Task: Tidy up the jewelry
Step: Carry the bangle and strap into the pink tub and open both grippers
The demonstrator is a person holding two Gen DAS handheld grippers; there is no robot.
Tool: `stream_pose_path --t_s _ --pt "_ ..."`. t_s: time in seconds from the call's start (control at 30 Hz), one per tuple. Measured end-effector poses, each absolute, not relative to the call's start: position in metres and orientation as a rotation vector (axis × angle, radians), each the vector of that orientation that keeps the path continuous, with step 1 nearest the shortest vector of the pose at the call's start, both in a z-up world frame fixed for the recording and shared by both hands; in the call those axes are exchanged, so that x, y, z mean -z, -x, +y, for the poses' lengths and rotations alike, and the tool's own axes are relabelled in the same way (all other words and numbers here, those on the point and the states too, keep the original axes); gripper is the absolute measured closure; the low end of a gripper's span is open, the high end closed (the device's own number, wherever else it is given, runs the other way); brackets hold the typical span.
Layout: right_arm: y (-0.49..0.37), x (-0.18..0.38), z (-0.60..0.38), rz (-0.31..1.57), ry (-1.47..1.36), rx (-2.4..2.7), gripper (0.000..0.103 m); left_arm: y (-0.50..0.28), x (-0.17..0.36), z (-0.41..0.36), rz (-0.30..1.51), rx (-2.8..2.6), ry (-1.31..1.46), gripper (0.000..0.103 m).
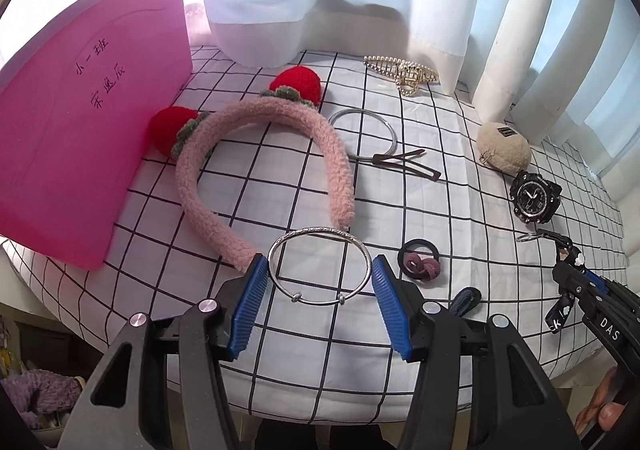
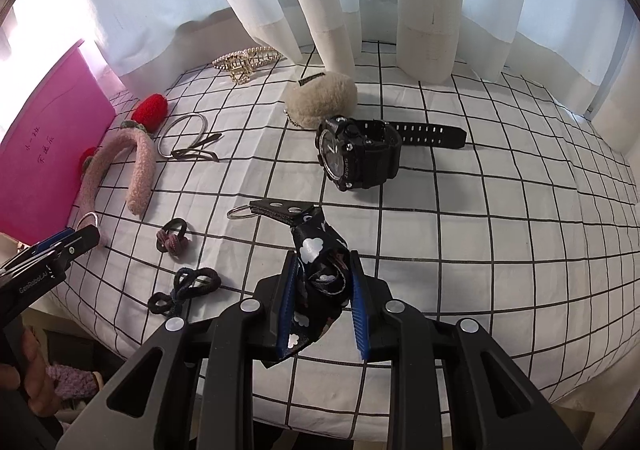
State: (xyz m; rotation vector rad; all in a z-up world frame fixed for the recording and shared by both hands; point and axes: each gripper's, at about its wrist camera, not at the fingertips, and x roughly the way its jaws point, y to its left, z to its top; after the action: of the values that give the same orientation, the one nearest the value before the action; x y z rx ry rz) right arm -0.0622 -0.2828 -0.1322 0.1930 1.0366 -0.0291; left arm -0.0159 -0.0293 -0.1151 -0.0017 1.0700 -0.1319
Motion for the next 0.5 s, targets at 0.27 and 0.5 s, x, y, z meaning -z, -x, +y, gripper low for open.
stream_pose_path --t_s 0.27,0.5 --pt "0.055 0.084 -0.274 0.960 -0.184 -0.011 0.079 0.015 0.066 -0.027 0.980 0.156 0.024 0.051" --pt "0.035 0.034 -0.250 0.872 -0.172 -0.093 0.079 0.014 0.008 -0.007 0.869 0.161 0.060 0.050"
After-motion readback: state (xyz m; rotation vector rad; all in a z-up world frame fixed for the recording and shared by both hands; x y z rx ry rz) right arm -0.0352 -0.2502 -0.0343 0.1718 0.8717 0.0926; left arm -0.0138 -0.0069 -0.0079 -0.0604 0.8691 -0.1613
